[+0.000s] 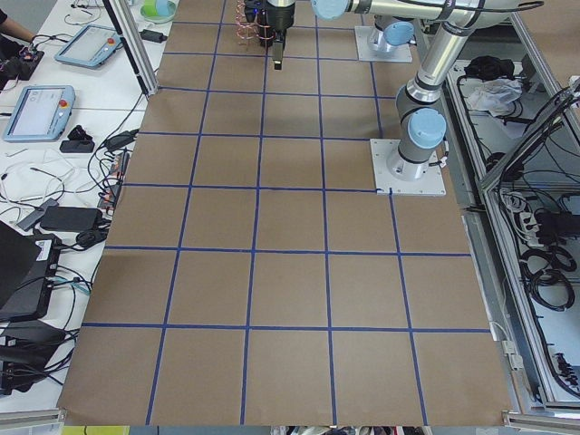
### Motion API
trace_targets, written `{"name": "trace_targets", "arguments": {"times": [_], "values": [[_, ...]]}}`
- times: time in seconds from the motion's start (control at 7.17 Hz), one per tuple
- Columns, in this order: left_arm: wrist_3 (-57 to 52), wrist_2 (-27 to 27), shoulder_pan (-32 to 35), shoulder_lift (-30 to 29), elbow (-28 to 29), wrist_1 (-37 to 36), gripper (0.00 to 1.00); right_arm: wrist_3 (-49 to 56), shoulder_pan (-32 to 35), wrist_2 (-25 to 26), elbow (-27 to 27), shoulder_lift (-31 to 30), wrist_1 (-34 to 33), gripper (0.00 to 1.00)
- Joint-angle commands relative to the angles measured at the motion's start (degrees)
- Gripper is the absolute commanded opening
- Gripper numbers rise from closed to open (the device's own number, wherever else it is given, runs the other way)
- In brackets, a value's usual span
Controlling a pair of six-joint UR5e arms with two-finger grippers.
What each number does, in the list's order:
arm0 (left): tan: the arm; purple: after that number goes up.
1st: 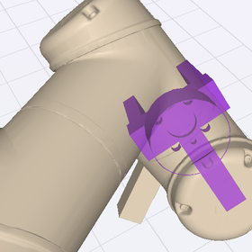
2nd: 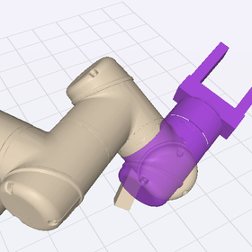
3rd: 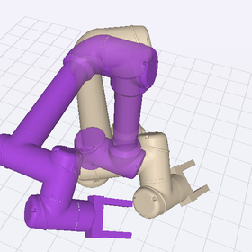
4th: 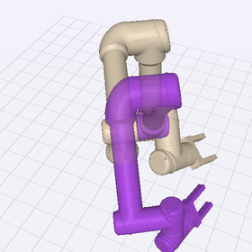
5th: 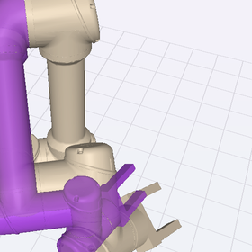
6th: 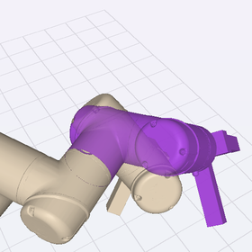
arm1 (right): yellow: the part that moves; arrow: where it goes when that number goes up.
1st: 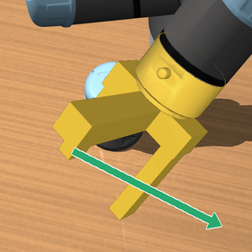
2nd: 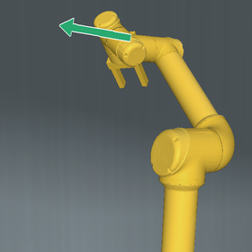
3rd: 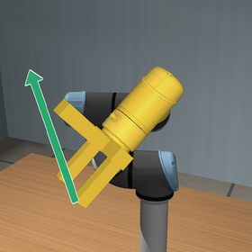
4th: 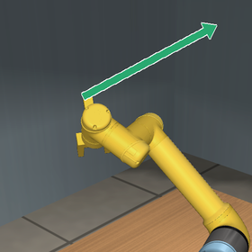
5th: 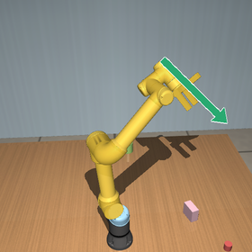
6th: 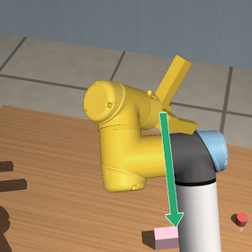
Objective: Place wine into wine basket
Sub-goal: 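Open the right gripper and raise it away from the rack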
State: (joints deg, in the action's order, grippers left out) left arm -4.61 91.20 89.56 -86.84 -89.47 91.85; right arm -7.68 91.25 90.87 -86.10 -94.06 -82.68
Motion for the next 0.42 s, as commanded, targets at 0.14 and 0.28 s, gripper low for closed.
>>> {"name": "trace_targets", "arguments": {"times": [0.14, 0.28], "values": [[0.0, 0.0, 0.0, 0.0, 0.0, 0.1, 1.00, 1.2, 0.0, -0.3, 0.0, -0.3, 0.1, 1.00], [0.0, 0.0, 0.0, 0.0, 0.0, 0.1, 1.00, 1.2, 0.0, -0.4, 0.0, -0.3, 0.0, 1.00]]}}
